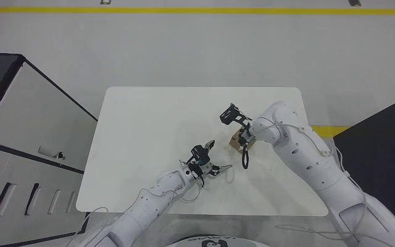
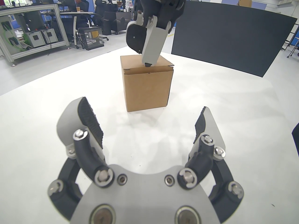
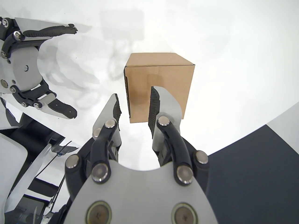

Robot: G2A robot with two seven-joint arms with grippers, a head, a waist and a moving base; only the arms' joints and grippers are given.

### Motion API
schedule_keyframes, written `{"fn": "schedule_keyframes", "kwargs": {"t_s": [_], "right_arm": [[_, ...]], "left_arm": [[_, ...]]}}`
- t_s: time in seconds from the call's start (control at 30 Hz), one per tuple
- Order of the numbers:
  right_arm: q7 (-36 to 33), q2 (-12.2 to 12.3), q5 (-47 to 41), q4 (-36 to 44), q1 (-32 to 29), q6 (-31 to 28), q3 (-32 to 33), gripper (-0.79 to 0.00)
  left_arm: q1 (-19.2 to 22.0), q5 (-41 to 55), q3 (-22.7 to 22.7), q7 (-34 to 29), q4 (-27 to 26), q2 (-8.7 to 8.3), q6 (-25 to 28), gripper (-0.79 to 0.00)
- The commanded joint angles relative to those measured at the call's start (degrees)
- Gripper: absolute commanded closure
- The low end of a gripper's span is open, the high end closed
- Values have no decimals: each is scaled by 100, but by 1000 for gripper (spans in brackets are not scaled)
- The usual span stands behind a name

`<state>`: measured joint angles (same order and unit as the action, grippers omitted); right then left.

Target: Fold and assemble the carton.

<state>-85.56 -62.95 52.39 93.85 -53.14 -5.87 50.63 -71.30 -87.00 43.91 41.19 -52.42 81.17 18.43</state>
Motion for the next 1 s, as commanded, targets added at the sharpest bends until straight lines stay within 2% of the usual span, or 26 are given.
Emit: {"fn": "schedule_keyframes", "kwargs": {"t_s": [0.0,0.03,0.33,0.77,0.97], "right_arm": [[20,21,-36,47,-28,60,121,-65],[33,32,-68,62,-50,79,182,0],[192,77,-545,-116,-175,34,494,0],[472,34,-868,-510,-86,-10,407,0],[516,31,-962,-577,-68,-13,408,0]], "left_arm": [[-6,-5,4,-3,-8,-4,0,-785],[-9,-6,6,-4,-12,-5,0,-785],[-41,1,23,-42,-47,-18,0,-785],[-77,33,44,-74,-91,-26,-36,-785],[-276,5,268,-161,-491,-147,-5,-785]]}}
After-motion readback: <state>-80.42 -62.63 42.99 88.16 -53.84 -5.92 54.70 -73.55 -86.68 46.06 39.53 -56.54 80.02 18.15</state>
